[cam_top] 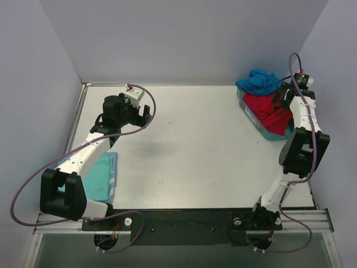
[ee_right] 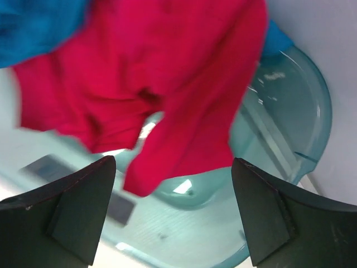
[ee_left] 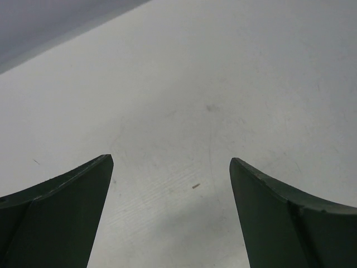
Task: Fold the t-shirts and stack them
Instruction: Grab crumpled tshirt from bin with the right arm, then move the tshirt to the center of the board
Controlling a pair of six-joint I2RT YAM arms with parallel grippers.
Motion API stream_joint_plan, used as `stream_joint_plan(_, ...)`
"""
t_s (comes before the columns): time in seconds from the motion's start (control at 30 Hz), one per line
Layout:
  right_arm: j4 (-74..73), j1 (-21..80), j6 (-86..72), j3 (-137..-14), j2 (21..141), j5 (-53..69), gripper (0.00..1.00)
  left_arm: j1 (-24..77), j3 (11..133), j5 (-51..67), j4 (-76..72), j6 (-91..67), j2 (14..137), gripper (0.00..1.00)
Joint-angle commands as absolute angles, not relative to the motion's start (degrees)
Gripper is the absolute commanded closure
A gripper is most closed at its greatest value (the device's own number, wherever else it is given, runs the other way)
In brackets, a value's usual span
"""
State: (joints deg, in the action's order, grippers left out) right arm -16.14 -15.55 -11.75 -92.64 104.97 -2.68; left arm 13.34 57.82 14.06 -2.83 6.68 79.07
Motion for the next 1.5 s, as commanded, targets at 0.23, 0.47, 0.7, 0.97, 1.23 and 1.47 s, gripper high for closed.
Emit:
stream_joint_plan(0.23, -31.02, -19.25, -15.30, -116.18, 129.19, -9.85, 0.21, 13.97, 62.57, 12.83, 8.70, 8.08, 85.07, 0.03)
stream_joint_plan(0.47, -33.75, -19.69, -17.14, -120.68, 131.42, -10.63, 1.00, 13.97, 66.71, 11.51, 9.75, 9.93, 87.19, 0.03)
stream_joint_plan(0.7, -25.68, -13.89, -10.37, -112.86, 113.23, -23.52, 1.00, 13.97, 65.13, 13.70, 6.78, 10.37, 85.70, 0.03)
stream_joint_plan(0.97, -20.94, -11.69, -28.47, -98.31, 95.13, -25.91, 1.00, 13.97, 61.00, 15.55, 3.52, 10.46, 79.20, 0.03)
stream_joint_plan(1.23, -11.78, -4.66, -22.16, -87.80, 82.46, -28.48, 1.00, 13.97, 55.29, 17.31, 0.88, 10.72, 72.16, 0.03)
stream_joint_plan(1.47, -10.64, -5.53, -14.69, -103.23, 80.86, -32.16, 1.00, 13.97, 53.44, 19.25, -1.75, 10.64, 70.05, 0.03)
